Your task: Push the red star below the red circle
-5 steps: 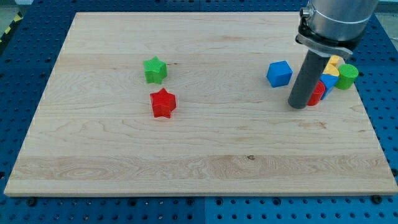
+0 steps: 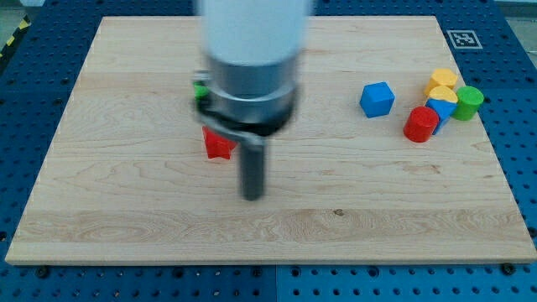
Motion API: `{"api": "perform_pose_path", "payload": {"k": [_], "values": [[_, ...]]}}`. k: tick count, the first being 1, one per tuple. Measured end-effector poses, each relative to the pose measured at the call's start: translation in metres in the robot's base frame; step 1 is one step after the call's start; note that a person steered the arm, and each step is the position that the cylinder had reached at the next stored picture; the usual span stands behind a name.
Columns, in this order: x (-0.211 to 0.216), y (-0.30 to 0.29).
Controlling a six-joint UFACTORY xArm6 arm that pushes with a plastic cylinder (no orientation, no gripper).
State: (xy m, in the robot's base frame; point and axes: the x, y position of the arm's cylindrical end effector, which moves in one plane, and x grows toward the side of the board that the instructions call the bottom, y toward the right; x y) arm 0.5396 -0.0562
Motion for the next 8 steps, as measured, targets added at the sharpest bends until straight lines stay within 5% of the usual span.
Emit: {"api": "perform_pose_path", "payload": {"k": [1, 3, 8], "values": [[-0.061, -0.056], [-0.072, -0.062], [-0.072, 0.033]]}}
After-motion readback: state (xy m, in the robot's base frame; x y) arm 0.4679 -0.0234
